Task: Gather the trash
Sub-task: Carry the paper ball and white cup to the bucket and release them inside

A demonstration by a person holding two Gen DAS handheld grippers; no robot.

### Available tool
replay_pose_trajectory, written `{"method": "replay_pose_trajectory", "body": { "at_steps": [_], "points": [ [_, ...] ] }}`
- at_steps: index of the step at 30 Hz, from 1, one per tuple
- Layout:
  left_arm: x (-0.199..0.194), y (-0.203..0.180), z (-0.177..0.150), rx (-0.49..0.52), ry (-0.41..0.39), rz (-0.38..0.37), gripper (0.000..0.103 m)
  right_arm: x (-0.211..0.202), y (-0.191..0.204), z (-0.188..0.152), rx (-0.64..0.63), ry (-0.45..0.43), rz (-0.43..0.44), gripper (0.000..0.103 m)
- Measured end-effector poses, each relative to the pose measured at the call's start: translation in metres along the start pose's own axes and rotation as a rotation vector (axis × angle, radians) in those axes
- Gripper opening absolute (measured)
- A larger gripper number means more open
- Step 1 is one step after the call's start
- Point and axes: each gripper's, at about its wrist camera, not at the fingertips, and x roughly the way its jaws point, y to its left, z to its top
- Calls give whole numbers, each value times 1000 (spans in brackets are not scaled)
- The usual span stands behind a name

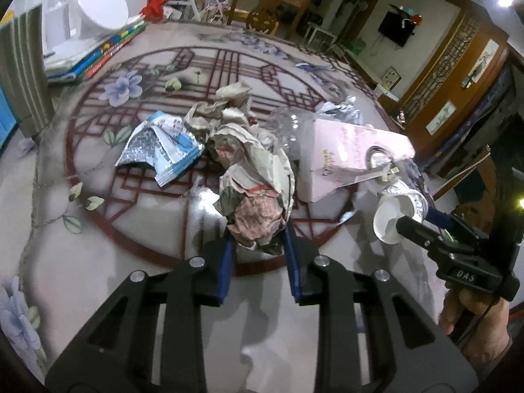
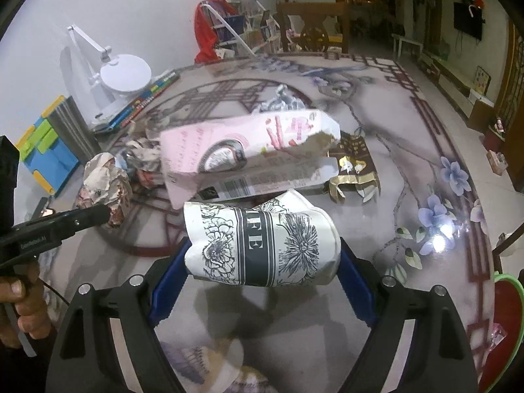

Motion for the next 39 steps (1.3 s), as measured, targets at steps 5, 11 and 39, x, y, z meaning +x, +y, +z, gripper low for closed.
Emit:
{"method": "replay_pose_trajectory", "body": {
  "at_steps": [5,11,39],
  "points": [
    [-22,-17,1,72,-45,10,27,-20,1,0,2,-42,3,81],
    [-39,-39,2,124,-75,-6,27,-46,-4,-5,6,-88,-22,81],
    [-12,-232,-4,404,-21,-257,27,-178,-143,-46,240,-247,-249,81]
  ]
}}
